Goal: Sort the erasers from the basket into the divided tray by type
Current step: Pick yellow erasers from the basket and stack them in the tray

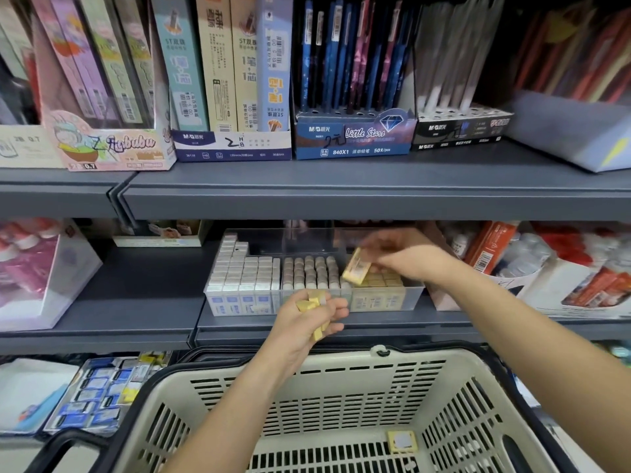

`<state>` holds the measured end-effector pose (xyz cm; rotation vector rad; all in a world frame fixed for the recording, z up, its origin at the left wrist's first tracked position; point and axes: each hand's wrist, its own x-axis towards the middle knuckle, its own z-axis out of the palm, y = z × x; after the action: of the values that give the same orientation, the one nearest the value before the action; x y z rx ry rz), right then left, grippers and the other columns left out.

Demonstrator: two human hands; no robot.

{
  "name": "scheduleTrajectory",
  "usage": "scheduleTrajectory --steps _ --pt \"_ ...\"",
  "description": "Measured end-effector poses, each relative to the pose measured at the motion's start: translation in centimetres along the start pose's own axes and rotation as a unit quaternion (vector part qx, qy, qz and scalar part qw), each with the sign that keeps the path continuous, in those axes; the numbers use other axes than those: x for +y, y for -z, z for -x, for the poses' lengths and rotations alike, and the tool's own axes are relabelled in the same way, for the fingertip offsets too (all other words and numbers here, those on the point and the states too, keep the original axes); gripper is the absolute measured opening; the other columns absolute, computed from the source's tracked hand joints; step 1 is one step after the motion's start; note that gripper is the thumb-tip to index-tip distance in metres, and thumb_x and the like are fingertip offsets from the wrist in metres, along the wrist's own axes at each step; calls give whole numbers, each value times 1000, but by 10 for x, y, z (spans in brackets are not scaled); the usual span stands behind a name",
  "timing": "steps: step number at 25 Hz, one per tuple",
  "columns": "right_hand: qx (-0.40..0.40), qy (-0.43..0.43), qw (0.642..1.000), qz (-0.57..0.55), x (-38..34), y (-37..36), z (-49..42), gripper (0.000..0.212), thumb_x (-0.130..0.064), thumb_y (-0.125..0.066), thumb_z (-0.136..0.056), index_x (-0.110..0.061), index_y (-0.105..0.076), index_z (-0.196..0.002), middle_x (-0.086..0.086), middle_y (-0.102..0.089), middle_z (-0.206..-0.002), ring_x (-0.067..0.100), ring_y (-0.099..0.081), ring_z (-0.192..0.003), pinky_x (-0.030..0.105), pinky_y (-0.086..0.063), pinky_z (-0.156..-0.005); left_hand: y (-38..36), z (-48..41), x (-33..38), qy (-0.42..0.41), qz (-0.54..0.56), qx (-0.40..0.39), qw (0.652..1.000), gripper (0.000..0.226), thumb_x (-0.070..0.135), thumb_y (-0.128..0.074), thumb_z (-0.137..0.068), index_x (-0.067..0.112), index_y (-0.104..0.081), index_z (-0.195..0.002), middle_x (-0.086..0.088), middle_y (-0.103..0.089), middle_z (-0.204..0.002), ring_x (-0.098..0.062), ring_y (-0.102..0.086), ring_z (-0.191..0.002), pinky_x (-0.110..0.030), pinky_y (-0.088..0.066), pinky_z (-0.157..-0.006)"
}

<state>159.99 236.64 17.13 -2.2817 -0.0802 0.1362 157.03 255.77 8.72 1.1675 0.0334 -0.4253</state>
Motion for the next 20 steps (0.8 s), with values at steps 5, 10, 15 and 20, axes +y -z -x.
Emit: scheduleTrajectory --steps 5,10,15,20 --pt "130 -62 959 243 29 17 -47 49 -59 -46 -87 -30 -48 -126 -2 -49 -137 25 -44 -125 38 -35 -105 1 1 -2 -14 -40 -10 999 20 -7 -62 -83 9 -71 -89 -5 -67 -93 -16 -64 -88 -26 -56 -66" --pt "41 17 971 234 37 -9 -76 19 -26 -46 -94 -23 -60 -106 4 -61 -119 19 -54 -104 27 -37 -87 2 -2 -5 -26 -61 3 998 18 1 -69 -79 12 -67 -93 -11 -68 -89 -17 -67 -79 -27 -56 -64" --pt "-32 -28 968 246 44 -15 -87 25 -18 -44 -96 -21 -64 -111 0 -59 -126 15 -53 -109 20 -31 -86 2 -4 -9 -50 -140 13 989 15 19 -76 -69 27 -74 -82 -9 -72 -91 -24 -64 -89 -51 -50 -87" --pt "31 9 968 249 29 -13 -68 28 -29 -38 -98 -23 -59 -116 3 -59 -124 21 -55 -107 27 -35 -83 2 -6 -12 -51 -158 8 986 28 23 -64 -61 35 -75 -83 -2 -69 -85 -21 -60 -86 -51 -46 -94"
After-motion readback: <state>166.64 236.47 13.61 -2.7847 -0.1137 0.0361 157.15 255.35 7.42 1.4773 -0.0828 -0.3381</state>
